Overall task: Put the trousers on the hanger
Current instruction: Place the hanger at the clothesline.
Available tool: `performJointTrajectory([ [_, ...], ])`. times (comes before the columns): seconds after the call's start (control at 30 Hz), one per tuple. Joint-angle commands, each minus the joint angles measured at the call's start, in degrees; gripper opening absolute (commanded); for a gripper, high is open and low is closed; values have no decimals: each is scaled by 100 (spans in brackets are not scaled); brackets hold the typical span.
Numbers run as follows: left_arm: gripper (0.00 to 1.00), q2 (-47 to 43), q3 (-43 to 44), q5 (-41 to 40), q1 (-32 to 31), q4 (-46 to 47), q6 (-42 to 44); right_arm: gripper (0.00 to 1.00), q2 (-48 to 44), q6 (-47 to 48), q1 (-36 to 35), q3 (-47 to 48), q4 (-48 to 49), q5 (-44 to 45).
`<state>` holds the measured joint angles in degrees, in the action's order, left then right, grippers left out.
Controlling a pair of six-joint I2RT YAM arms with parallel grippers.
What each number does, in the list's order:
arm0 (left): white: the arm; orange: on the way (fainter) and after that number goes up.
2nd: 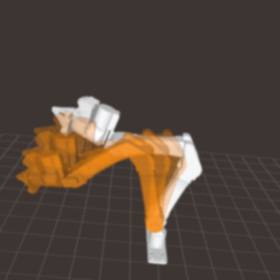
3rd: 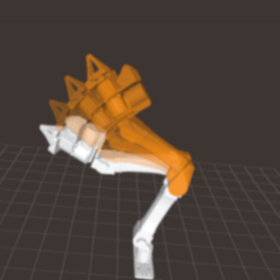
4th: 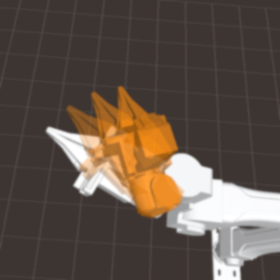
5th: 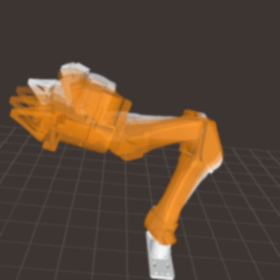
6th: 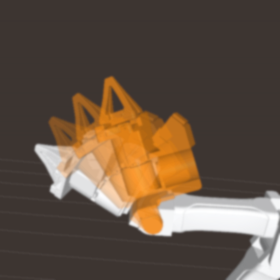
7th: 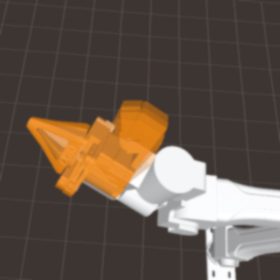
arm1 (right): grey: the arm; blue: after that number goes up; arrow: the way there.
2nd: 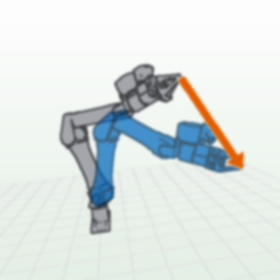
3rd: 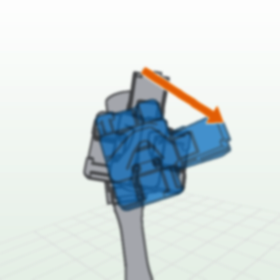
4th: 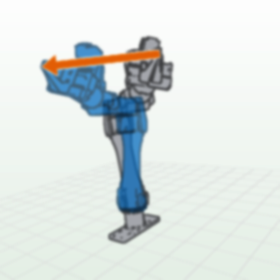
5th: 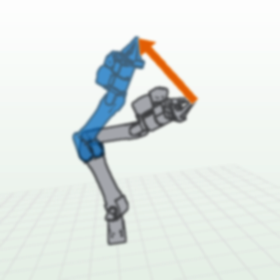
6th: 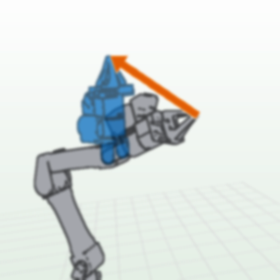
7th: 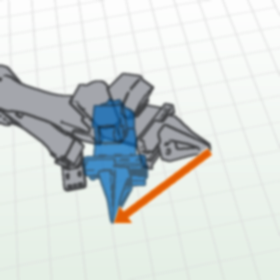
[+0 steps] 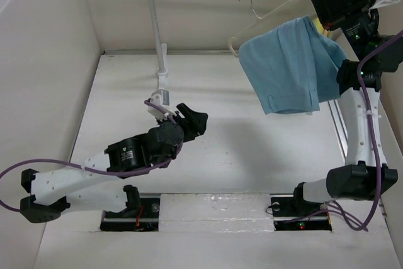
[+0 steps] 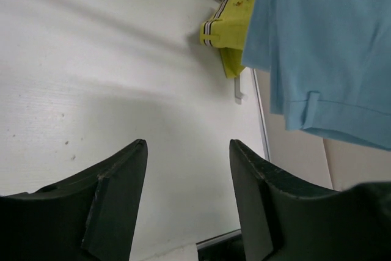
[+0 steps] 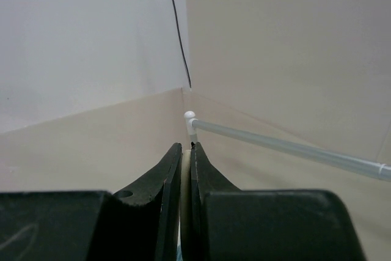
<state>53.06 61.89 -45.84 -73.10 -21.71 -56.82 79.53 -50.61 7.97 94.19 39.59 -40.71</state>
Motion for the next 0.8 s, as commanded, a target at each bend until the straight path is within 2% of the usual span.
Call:
performJointTrajectory([
  [0.0,53,248,664,-372,6,806,520,0,-86,-152,12,372,770,423],
  [0.03,56,362,823,-346,6,948,914,0,-104,-99,12,363,613,467],
  [0.17,56,1073,1545,-127,6,1160,1348,0,141,-45,152,835,453,529],
  [0.3,56,1189,1292,207,6,1511,1287,0,537,-37,398,1494,295,476],
  [0.47,56,1513,1526,-107,6,1609,1558,0,1177,-44,548,2348,-92,372],
  [0.57,59,1707,1642,-371,6,2028,1734,0,1101,-20,548,2183,57,362],
  [0.6,62,1804,1851,-181,163,2127,1892,0,1039,42,548,2061,-38,501],
  [0.63,62,2031,2036,299,765,2101,1720,0,1021,112,548,1972,-92,572],
  [0.67,62,2146,2203,818,1110,2032,1492,0,1117,148,548,2015,-136,634],
  [0.7,60,2260,2379,1745,1410,2040,1272,0,1222,104,548,2120,-75,652],
  [0.77,57,2402,2407,2402,1841,2101,936,0,1459,-36,618,2629,-75,687],
])
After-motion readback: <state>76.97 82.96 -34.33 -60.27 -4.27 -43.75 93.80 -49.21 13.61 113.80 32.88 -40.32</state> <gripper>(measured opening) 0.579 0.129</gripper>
